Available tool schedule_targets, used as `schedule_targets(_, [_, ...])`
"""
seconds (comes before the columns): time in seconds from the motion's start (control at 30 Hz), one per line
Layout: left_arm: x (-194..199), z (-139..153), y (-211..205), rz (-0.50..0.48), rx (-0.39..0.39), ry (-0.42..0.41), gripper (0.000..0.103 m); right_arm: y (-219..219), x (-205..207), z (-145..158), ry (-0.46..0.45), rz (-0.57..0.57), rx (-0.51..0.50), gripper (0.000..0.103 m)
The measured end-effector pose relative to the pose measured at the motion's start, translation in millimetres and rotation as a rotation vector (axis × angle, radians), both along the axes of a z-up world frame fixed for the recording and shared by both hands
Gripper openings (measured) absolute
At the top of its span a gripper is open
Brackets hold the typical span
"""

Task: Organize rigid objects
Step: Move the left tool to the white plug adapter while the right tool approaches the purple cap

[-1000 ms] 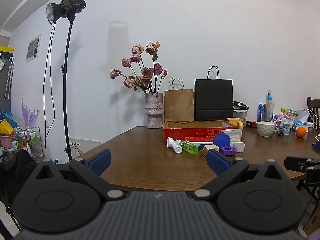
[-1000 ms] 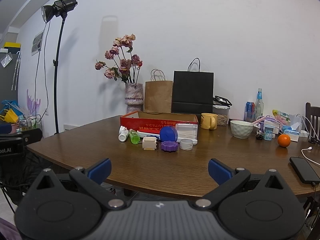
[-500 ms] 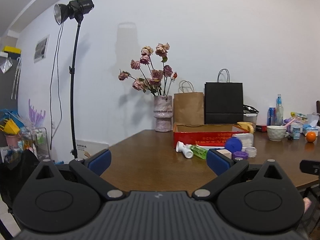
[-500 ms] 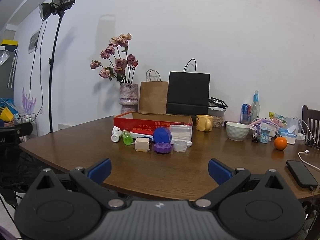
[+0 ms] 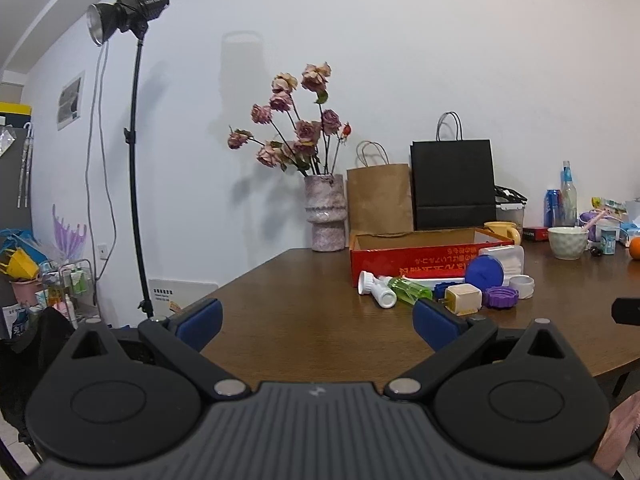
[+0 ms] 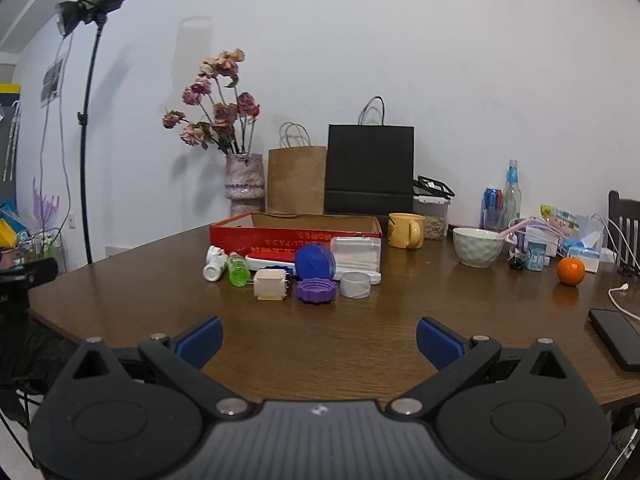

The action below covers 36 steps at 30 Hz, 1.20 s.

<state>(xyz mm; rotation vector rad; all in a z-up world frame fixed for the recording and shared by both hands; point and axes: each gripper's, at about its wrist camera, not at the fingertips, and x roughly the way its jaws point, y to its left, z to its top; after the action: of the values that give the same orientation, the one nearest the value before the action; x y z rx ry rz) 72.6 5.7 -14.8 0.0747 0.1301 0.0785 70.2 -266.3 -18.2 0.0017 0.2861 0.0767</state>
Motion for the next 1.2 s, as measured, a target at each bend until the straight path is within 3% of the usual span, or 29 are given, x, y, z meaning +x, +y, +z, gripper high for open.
schedule_targets(0.43, [59,1,-15,-0.035,-0.010,0.043,0.103,-10,64,-1,0.053,-0.015,0.024,0.103])
schedule_targets(0.77, [114,-3,-31,-0.066,-0.042,0.127,0.103,-17,118,-4,0.095,-0.019,0.023,0.103])
schedule_targets(1.2, [157,-9,-80,-0.117,-0.035,0.187,0.103,-41,178,-9,0.152,0.013,0.018,0.103])
